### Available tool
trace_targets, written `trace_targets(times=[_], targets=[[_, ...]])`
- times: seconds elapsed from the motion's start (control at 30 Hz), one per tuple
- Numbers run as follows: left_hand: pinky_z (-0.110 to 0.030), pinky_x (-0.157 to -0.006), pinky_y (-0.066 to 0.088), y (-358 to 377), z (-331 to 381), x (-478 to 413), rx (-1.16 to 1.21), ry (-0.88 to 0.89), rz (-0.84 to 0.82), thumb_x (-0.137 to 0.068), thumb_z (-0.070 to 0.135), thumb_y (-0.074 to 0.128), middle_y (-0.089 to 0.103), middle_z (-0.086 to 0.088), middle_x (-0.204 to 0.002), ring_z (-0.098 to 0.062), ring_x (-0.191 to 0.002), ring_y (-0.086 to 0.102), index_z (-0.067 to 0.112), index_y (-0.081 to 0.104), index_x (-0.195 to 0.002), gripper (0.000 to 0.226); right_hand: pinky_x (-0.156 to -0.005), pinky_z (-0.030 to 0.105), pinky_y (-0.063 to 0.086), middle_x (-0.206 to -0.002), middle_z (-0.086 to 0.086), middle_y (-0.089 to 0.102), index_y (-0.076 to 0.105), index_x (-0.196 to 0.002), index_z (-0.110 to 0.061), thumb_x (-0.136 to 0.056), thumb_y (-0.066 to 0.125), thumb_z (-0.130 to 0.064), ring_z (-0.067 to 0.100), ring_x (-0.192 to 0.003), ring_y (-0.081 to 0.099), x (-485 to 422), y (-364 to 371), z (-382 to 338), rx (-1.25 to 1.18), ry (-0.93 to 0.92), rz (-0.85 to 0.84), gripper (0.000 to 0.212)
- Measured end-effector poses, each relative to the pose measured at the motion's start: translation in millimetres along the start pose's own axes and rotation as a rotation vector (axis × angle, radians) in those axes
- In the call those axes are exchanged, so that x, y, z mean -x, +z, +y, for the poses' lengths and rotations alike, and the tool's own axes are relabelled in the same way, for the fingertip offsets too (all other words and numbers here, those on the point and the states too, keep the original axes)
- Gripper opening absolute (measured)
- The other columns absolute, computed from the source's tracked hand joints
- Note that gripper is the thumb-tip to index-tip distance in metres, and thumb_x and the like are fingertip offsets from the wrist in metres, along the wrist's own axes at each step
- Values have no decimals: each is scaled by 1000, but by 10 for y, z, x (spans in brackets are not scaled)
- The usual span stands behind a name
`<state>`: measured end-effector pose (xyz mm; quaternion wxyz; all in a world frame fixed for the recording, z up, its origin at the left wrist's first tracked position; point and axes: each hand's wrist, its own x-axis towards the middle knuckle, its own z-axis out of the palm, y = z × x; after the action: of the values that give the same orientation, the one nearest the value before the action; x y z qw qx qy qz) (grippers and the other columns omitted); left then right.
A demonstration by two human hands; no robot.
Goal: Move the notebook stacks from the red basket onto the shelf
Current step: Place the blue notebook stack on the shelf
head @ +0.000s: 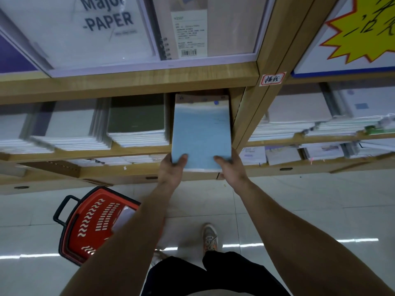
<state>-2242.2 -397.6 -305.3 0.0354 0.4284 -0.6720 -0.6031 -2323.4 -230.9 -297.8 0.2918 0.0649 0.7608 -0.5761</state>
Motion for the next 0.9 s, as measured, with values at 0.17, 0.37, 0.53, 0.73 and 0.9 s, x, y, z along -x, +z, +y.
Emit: trace_targets(times=[0.17, 0.37, 0.53, 0.73, 0.9], targets=[[-22, -73, 49, 106, 184, -77, 8, 32, 94, -94, 33, 67, 68, -1, -108, -18, -94, 64, 11, 62, -125, 38, -106, 42, 48, -129, -2, 65, 49, -143, -24, -92, 69, -31, 20, -116, 62, -103, 119, -114, 33, -75, 111, 55], [-14, -71, 49, 237, 338, -349, 79, 27, 152, -95, 28, 66, 65, 1, -110, -16, -96, 63, 11, 57, -132, 41, -100, 42, 53, -130, 1, 63, 49, -142, -21, -93, 68, -40, 24, -117, 62, -305, 271, -274, 66, -158, 257, 56], [-27, -85, 52, 327, 381, -498, 92, 41, 171, -93, 38, 67, 65, 4, -117, -19, -105, 64, 19, 52, -136, 50, -99, 39, 54, -131, 3, 62, 49, -141, -18, -94, 67, -35, 23, -118, 61, -458, 270, -384, 46, -214, 295, 53], [-32, -86, 52, 392, 497, -644, 19, 21, 185, -92, 44, 65, 63, -1, -125, -22, -108, 62, 19, 54, -132, 48, -114, 42, 38, -154, 4, 42, 25, -156, -18, -97, 60, -40, 28, -139, 43, -211, 248, -166, 220, -186, 253, 72], [-30, -86, 50, 483, 516, -676, -8, 27, 156, -93, 47, 63, 63, 2, -118, -20, -102, 61, 20, 53, -130, 47, -109, 40, 39, -159, 8, 36, 7, -161, -12, -99, 55, -43, 31, -141, 41, -99, 173, -78, 450, -178, 180, 84]])
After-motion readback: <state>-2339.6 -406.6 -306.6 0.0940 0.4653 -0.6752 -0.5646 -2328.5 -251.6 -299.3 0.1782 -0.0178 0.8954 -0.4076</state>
